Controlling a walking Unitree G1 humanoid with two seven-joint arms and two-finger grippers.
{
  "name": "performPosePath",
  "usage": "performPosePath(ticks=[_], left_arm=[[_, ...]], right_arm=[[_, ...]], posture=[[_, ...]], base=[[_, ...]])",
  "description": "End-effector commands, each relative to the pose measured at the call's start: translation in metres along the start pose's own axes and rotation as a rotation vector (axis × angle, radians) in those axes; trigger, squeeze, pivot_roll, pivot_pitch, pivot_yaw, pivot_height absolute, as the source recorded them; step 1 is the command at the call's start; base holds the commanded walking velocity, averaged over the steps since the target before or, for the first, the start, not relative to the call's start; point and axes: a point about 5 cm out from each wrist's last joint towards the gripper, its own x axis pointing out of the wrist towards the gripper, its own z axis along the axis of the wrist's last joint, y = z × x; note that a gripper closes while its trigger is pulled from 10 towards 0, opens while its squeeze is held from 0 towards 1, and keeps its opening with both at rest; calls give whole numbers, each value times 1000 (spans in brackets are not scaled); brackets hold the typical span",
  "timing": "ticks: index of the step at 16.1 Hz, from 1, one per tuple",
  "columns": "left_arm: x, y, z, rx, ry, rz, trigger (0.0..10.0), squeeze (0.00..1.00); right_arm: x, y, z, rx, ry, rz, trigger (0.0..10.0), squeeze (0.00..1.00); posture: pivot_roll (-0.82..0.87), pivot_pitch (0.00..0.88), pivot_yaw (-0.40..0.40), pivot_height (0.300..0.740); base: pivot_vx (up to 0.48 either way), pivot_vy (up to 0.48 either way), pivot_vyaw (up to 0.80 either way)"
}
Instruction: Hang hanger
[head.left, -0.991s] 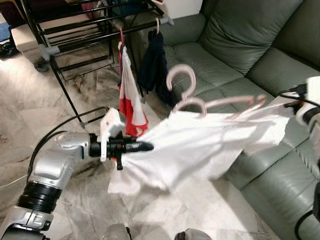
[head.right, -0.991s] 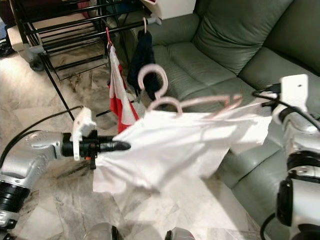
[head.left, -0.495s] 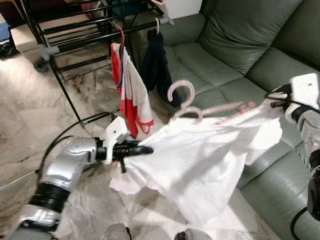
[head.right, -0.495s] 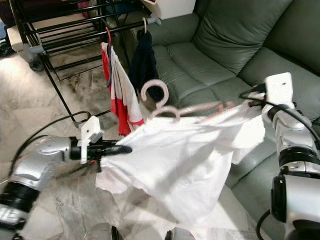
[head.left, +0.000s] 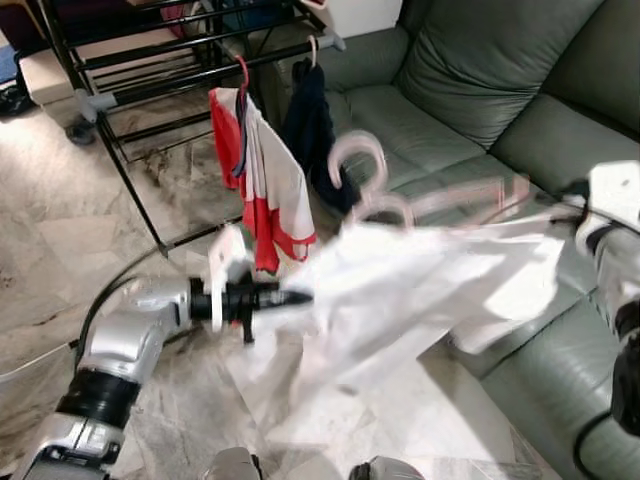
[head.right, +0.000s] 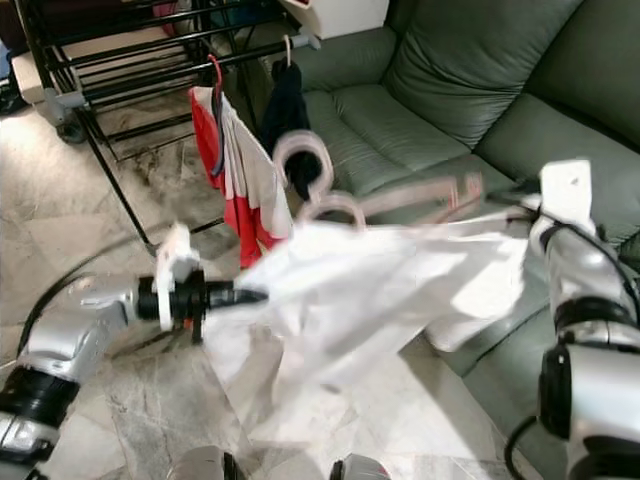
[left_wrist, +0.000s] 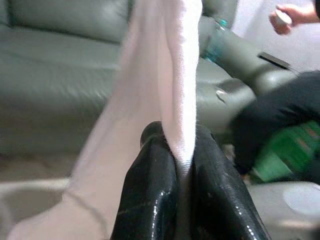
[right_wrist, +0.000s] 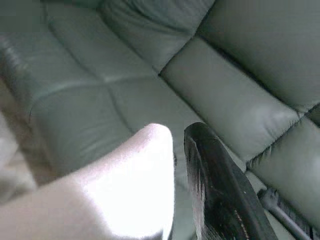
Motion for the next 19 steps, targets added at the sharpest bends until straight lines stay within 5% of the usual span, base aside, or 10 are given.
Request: performPosePath(ticks=[1, 4, 8, 11, 14, 19], left_arm=[[-5, -2, 3, 8, 16, -24, 0, 0], [-6, 6, -9, 43, 113, 33, 0, 0], [-3, 26, -31, 144, 296, 238, 0, 0], [16, 40, -32, 162, 279, 446, 0, 0], [37, 57, -17, 112, 114, 754, 0, 0], [63, 55, -14, 70, 39, 887, 0, 0]], right_arm=[[0, -13, 13, 39, -45, -63, 0, 0], [3, -8, 27, 97, -108, -45, 0, 0], [6, 13, 51, 72, -216, 67, 0, 0], [8, 38, 55, 50, -233, 160, 0, 0], [7, 77, 56, -25, -254, 297, 0, 0], [-8, 137, 74, -4, -439, 472, 0, 0]], posture=[[-10, 20, -35, 740], [-10, 20, -35, 740], [-19, 18, -29, 740], [-21, 12, -27, 740], [-17, 5, -29, 740], [-12, 7, -25, 740]], base=[[0, 0, 0], [0, 0, 0], [0, 0, 0], [0, 0, 0], [0, 0, 0], [0, 0, 0]])
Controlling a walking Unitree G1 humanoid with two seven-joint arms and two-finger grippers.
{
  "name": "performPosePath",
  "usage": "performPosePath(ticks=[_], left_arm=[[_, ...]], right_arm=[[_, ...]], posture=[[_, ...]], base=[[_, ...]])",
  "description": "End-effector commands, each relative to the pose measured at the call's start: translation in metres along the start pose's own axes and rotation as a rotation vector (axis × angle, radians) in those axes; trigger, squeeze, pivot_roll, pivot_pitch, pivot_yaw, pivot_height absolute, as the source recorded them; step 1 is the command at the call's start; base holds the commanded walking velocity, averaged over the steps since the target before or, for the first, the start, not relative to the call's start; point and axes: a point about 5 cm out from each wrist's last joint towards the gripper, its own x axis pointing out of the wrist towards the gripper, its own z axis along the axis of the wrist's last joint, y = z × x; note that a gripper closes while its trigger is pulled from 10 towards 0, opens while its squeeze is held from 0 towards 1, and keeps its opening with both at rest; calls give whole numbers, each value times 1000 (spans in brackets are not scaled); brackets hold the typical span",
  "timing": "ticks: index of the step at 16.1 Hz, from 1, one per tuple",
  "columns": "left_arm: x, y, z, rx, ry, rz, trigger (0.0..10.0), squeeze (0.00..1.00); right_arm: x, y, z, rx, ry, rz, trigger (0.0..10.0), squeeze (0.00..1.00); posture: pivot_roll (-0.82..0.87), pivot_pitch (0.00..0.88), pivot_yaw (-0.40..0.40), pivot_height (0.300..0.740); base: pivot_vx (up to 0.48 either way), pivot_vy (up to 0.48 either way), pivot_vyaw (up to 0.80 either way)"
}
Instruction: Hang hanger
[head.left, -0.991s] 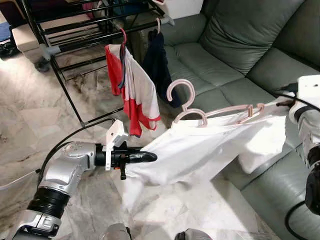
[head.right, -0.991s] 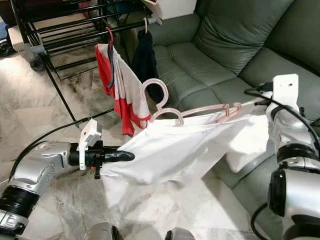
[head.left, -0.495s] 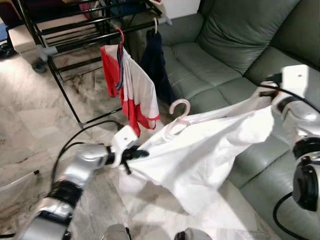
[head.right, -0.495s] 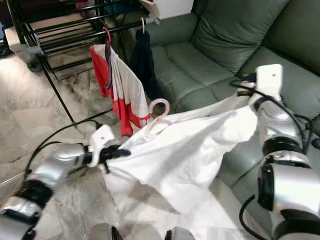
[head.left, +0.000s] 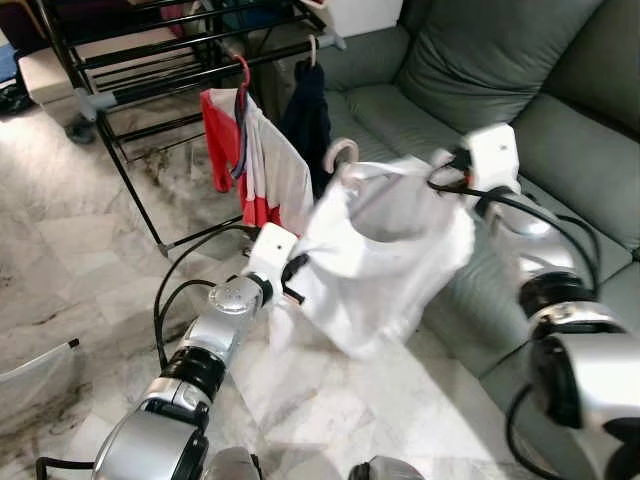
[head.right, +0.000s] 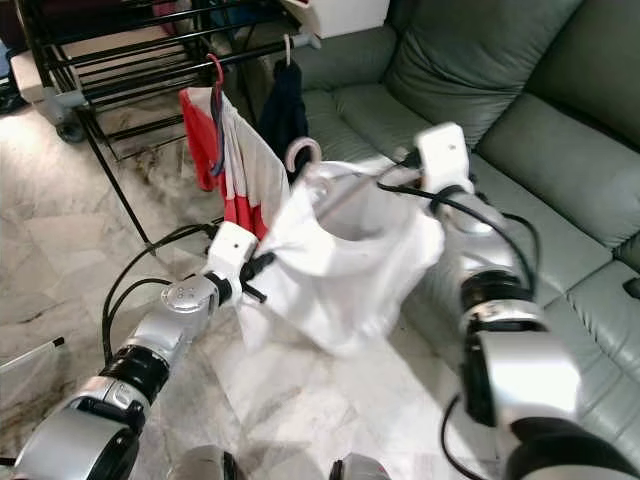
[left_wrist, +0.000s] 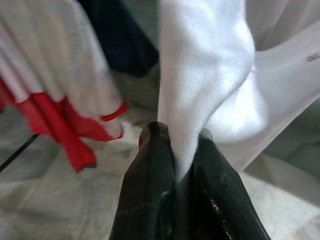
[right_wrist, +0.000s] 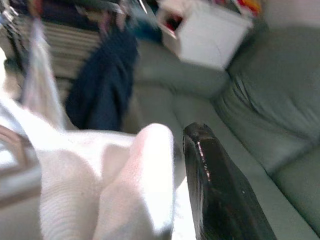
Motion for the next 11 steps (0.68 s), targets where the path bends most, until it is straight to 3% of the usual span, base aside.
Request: performPosePath(ticks=[1, 2, 4, 6, 8, 11], left_arm=[[2, 1, 9, -10, -43, 26, 0, 0], [4, -2, 6, -15, -35, 37, 0, 0], [4, -2, 3, 13, -8, 85, 0, 0], [4, 10, -1, -21, 17, 216, 0, 0], [2, 20, -1, -58, 25, 294, 0, 0], [3, 30, 8, -138, -7, 362, 0, 0]], right_arm=[[1, 5, 12, -23, -91, 20, 0, 0], [-1, 14, 4, 68, -89, 9, 0, 0], [-6, 34, -7, 90, -69, 90, 0, 0], [-20, 71, -22, 90, -11, 314, 0, 0], [-33, 91, -31, 77, 22, 462, 0, 0], [-73, 137, -49, 91, 90, 739, 0, 0]], posture=[[-12, 7, -25, 740], [-12, 7, -25, 740], [-12, 10, -20, 740], [-18, 12, -19, 740], [-23, 14, -22, 740], [-25, 16, -26, 740]], base=[[0, 0, 0], [0, 0, 0], [0, 0, 0], [0, 0, 0], [0, 0, 0], [0, 0, 0]])
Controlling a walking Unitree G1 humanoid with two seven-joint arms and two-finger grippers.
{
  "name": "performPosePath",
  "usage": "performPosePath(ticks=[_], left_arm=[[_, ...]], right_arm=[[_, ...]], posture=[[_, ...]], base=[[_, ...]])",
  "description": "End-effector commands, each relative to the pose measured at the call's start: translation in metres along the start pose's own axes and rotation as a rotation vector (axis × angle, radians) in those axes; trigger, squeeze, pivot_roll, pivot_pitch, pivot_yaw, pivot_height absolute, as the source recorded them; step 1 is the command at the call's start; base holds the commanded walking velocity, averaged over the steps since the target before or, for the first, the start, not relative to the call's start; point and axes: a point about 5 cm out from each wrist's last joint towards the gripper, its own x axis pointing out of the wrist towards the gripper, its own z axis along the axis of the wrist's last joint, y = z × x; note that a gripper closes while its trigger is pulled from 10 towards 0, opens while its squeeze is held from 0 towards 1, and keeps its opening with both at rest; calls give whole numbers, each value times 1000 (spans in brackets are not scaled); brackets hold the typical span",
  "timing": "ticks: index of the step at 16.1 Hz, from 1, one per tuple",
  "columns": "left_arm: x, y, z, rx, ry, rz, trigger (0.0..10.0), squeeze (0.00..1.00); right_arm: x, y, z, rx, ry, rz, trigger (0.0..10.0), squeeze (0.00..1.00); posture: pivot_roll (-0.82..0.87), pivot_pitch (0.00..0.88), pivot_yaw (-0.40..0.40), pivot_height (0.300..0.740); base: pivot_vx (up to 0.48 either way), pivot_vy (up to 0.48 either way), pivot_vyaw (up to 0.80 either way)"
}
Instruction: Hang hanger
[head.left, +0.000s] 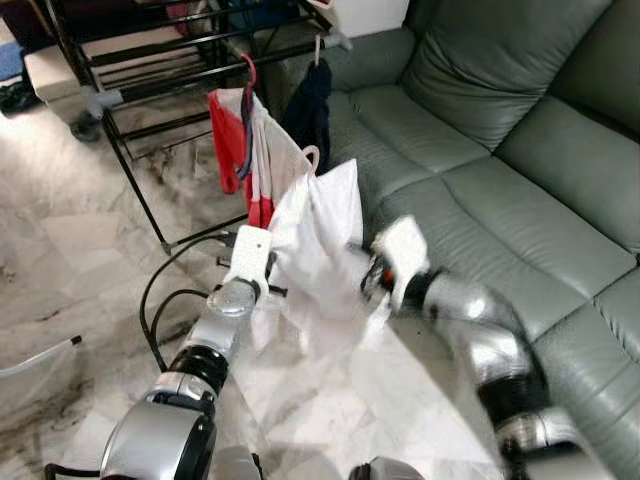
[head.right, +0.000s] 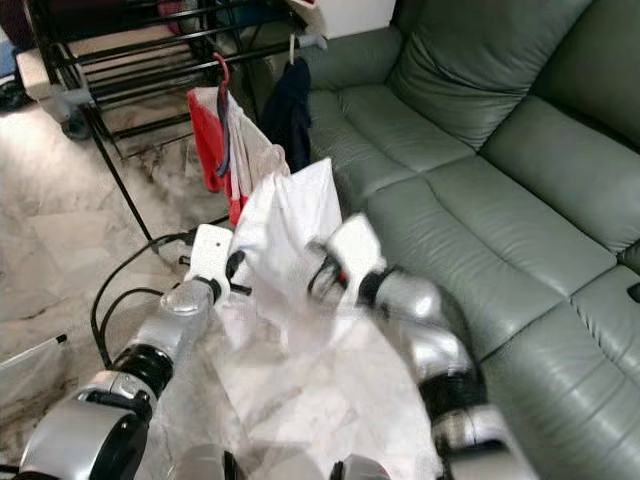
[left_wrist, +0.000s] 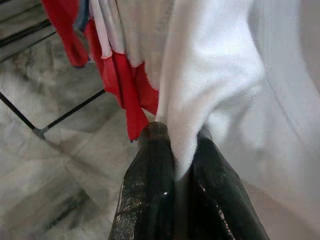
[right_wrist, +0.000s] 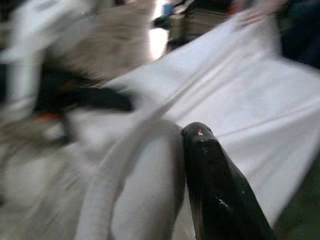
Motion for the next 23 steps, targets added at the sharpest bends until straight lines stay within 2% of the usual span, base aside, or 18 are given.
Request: performPosePath(ticks=[1, 2, 3, 4, 5, 7, 8, 10, 11, 13, 15, 16, 17, 18, 19, 21, 22, 23], left_arm=[[5, 8, 27, -60, -84, 53, 0, 0], [6, 6, 30, -68, -96, 46, 0, 0], [6, 5, 33, -76, -108, 35, 0, 0], [6, 4, 39, -97, -140, 13, 0, 0], [6, 5, 41, -100, -150, 6, 0, 0], [5, 15, 52, -108, -205, 13, 0, 0], [5, 19, 57, -109, -229, 1, 0, 0], [4, 24, 61, -80, -239, -31, 0, 0], [4, 26, 59, -59, -234, -42, 0, 0], [3, 33, 56, -54, -224, -32, 0, 0], [3, 37, 56, -85, -224, -19, 0, 0], [4, 39, 57, -82, -224, 1, 0, 0], [4, 40, 57, -90, -223, 8, 0, 0], [4, 40, 58, -96, -225, 5, 0, 0], [4, 38, 61, -104, -247, -19, 0, 0], [3, 33, 65, -100, -275, -102, 0, 0], [1, 33, 64, -47, -275, -158, 0, 0], [-3, 31, 59, 43, -261, -302, 0, 0]], right_arm=[[1, 19, -5, -19, 43, 118, 0, 0], [-1, 27, -12, -82, 92, 150, 2431, 0], [-2, 26, -18, -144, 128, 139, 10000, 0], [-8, 14, -27, -101, 189, 47, 10000, 1000], [-11, 10, -27, -93, 203, 21, 10000, 1000], [-20, -16, -26, -193, 286, -158, 10000, 1000], [-24, -29, -17, -207, 239, -223, 10000, 1000], [-35, -49, -1, -347, 184, -355, 10000, 1000], [-39, -47, 4, -391, 168, -299, 10000, 1000], [-45, -42, 8, -357, 151, -216, 10000, 1000], [-48, -32, 6, -230, 114, -133, 10000, 1000], [-49, -23, 8, -111, 64, -80, 10000, 1000], [-48, -17, 8, -152, 68, -48, 10000, 1000], [-48, -14, 0, -294, 132, -33, 10000, 1000], [-49, -12, -3, -268, 119, -21, 10000, 1000], [-53, -17, 7, -213, 52, -51, 10000, 1000], [-57, -26, 11, -209, 30, -103, 10000, 1000], [-66, -39, 16, -194, 19, -156, 10000, 1000]], posture=[[-25, 17, -28, 740], [-24, 17, -28, 740], [-24, 17, -28, 740], [-20, 18, -31, 740], [-21, 18, -31, 740], [-27, 19, -29, 740], [-27, 19, -29, 740], [-24, 22, -29, 740], [-25, 25, -28, 740], [-32, 26, -25, 740], [-34, 27, -24, 740], [-34, 27, -24, 740], [-36, 33, -19, 740], [-38, 33, -19, 740], [-38, 33, -19, 740], [-35, 34, -19, 740], [-36, 33, -19, 740], [-36, 33, -19, 740]], base=[[0, 0, 0], [0, 0, 0], [0, 0, 0], [0, 0, 0], [0, 0, 0], [0, 0, 0], [0, 0, 0], [0, 0, 0], [0, 0, 0], [0, 0, 0], [0, 0, 0], [0, 0, 0], [0, 0, 0], [0, 0, 0], [0, 0, 0], [0, 0, 0], [0, 0, 0], [0, 0, 0]])
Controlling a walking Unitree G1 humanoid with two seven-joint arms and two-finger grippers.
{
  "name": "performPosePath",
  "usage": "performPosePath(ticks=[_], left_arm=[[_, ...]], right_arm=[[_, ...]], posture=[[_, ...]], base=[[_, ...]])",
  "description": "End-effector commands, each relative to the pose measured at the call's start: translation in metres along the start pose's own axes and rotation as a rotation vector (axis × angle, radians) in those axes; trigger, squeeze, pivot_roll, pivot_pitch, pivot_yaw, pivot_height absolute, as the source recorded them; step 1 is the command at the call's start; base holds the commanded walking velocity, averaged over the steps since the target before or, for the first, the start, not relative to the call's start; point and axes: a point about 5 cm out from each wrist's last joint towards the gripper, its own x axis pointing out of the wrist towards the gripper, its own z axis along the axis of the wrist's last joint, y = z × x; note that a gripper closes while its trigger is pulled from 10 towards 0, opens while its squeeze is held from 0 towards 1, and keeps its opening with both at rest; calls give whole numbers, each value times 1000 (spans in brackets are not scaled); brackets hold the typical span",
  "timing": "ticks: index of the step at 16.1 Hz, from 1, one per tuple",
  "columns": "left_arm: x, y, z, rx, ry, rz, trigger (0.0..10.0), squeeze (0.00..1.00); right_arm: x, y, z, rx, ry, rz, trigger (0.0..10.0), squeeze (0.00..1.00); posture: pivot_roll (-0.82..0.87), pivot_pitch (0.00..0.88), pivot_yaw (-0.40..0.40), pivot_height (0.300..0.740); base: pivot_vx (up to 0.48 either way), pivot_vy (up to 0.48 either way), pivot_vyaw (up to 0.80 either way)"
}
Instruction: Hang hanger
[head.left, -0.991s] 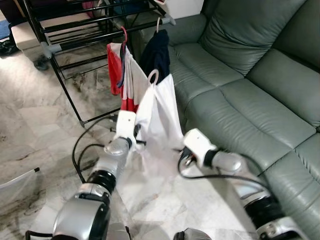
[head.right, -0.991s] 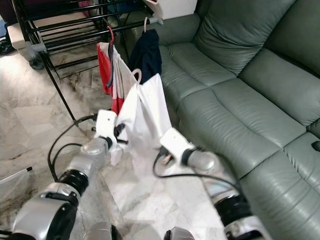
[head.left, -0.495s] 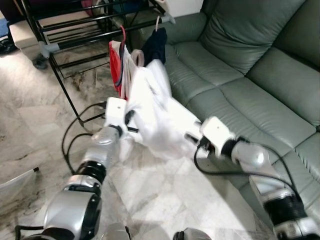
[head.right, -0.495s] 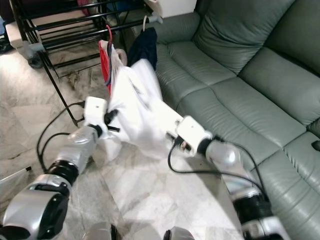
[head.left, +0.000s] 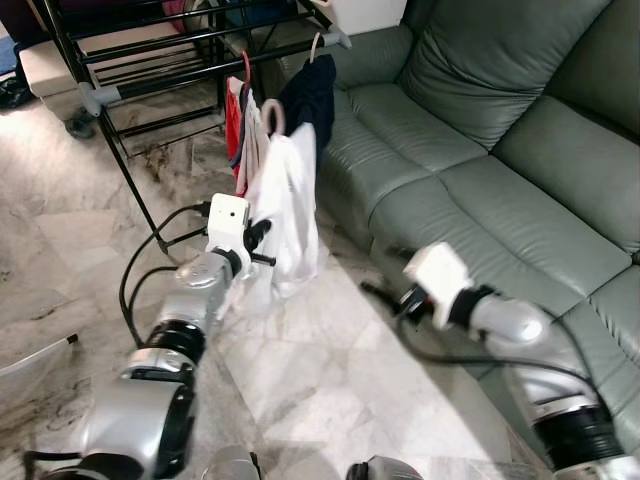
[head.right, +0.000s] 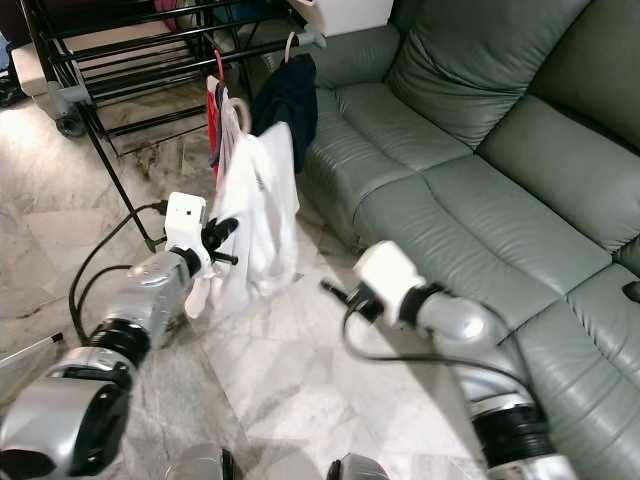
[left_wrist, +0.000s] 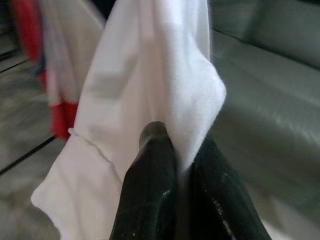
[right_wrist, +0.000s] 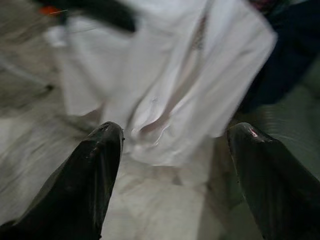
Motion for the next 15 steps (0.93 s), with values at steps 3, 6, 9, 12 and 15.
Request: performPosePath(ticks=[3, 6, 9, 12, 15], left_arm=[[-15, 3, 13, 235, -48, -274, 0, 0], [-28, 6, 2, 325, 26, -449, 0, 0], [-41, -7, -9, 331, 81, -677, 0, 0], [-50, -20, -21, 336, 118, -825, 0, 0], [-56, -25, -22, 322, 123, -890, 0, 0]], right_arm=[[-19, -24, 3, 56, 15, 25, 10000, 0], [-23, -42, -6, 32, 55, -49, 10000, 1000], [-29, -40, -19, -29, 141, -4, 10000, 1000], [-40, -40, -26, 120, 195, 266, 10000, 1000], [-44, -40, -28, 126, 249, 403, 10000, 1000]], posture=[[-33, 33, -18, 740], [-31, 27, -21, 740], [-28, 30, -24, 740], [-28, 30, -27, 740], [-29, 30, -28, 740]], base=[[0, 0, 0], [0, 0, 0], [0, 0, 0], [0, 0, 0], [0, 0, 0]])
